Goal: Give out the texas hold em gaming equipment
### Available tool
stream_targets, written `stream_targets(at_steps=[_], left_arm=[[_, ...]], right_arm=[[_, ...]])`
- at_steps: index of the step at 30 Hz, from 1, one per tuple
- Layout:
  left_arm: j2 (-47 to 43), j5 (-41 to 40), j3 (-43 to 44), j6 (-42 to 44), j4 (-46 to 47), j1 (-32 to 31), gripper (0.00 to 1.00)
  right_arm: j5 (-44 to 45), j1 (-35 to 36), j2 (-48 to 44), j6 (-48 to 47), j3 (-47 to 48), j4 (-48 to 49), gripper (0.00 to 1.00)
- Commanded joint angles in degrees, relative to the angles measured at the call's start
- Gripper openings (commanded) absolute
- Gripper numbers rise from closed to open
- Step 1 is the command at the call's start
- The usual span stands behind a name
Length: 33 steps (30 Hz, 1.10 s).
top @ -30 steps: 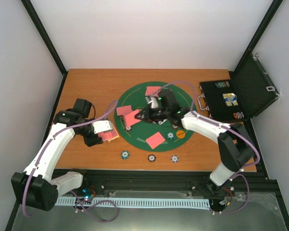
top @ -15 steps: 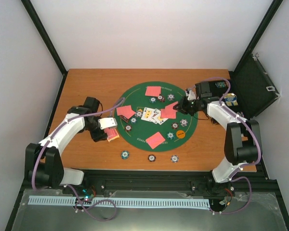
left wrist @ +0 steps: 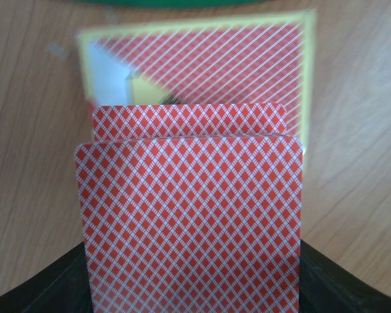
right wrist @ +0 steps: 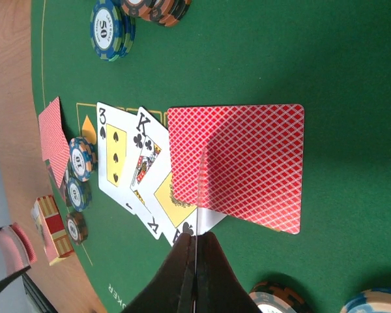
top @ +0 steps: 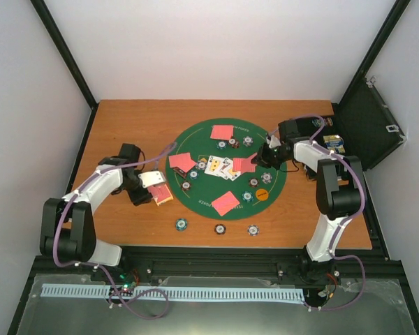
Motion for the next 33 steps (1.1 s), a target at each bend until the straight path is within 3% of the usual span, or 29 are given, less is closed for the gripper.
stream_targets(at_steps=[1,5,11,13,14,16,18,26,33], left_arm=[[-1.9,0.2,-0.8,4.5,0.8,7.2,0.01],[-2.8,1.0,-3.5,7.6,1.1,11.2,0.01],[-0.7,2.3,-5.3,5.5,4.0,11.5,0.04],[1.1,1.3,-5.7,4.8,5.7,11.5,0.09],[1.9,1.0,-6.0,4.4,6.4,11.5,0.11],[2.9,1.0,-6.0,3.6,6.9,11.5,0.26],[2.7,1.6,-5.9,3.0,6.9,11.5,0.46],[-1.4,2.7,-4.4,4.1,1.7,11.5,0.99],[-6.6,3.6,-1.4,4.9,-5.1,11.6,1.00]], right_arm=[[1.1,-0.2,0.7,-1.6,1.6,-0.9,0.06],[1.6,-0.2,2.2,-2.1,2.3,-1.8,0.25],[7.2,-0.2,0.2,-3.5,5.1,-7.2,0.57],[9.5,-0.2,-1.7,-4.1,6.1,-9.4,0.69],[10.4,-0.2,-2.5,-4.5,6.3,-10.3,0.80],[12.0,-0.2,-4.3,-5.1,6.5,-11.9,0.98],[13.7,-0.2,-5.7,-5.5,6.5,-13.9,1.00],[19.5,-0.2,-12.0,-6.3,4.8,-17.4,1.00],[25.2,-0.2,-17.1,-6.8,4.1,-19.4,1.00]])
